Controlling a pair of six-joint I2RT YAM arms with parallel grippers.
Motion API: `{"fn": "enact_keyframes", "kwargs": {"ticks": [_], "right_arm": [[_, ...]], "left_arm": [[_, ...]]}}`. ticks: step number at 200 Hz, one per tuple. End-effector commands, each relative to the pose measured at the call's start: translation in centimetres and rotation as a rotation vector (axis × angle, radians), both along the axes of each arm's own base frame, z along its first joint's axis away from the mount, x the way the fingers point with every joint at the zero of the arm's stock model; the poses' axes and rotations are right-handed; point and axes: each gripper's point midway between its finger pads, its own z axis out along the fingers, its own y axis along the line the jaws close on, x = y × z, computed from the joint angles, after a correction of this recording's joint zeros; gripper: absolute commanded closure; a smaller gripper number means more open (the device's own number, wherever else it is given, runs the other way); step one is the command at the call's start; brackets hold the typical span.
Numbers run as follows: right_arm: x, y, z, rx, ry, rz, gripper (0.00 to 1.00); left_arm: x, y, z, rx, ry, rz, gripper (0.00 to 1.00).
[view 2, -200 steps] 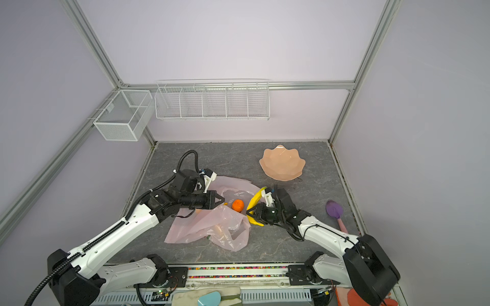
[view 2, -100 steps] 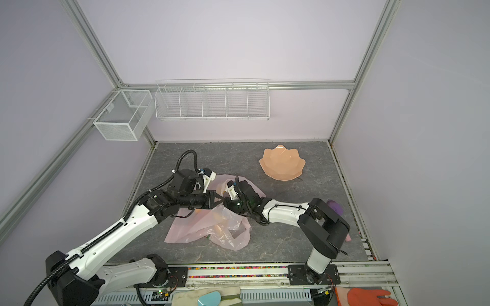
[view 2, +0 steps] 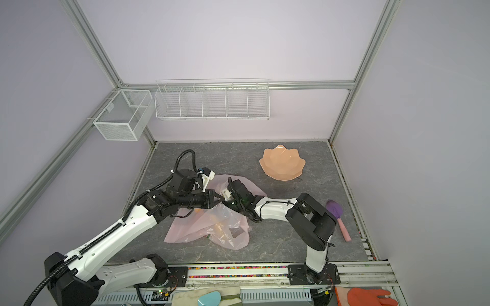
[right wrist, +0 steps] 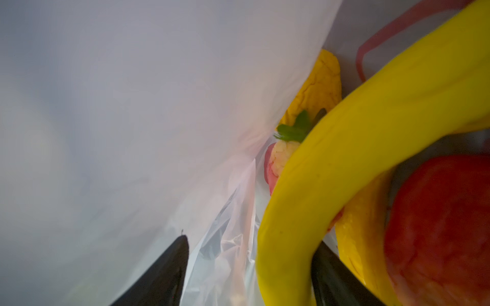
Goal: Place the fruits into the plastic bag
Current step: Place the fruit in the plastic bag.
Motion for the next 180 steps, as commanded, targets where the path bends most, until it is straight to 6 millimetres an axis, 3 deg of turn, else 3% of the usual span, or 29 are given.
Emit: {"fn": "enact_keyframes", "kwargs": {"ticks": [1, 82, 131, 180], "right_arm": [[-0.1, -0.8, 1.2, -0.02, -0.014, 0.003, 0.19], [0.1, -8.2, 2.1, -0.218, -0.099, -0.061, 0.05], [0.8, -12.7, 2.0, -0.355, -0.128, -0.129, 0.02], [1.7, -16.2, 4.8, -0.473, -0.287, -0.172, 0.01]], "left_arm": [[0.0, 0.1, 1.4, -0.008, -0.042, -0.009, 1.0], [-0.1, 0.4, 0.8, 0.004, -0.038, -0.005, 1.0], [-0.2, 0.3, 0.5, 0.004, -0.03, -0.014, 1.0], [-0.5, 0.2, 0.4, -0.007, -0.026, -0.025, 1.0]]}}
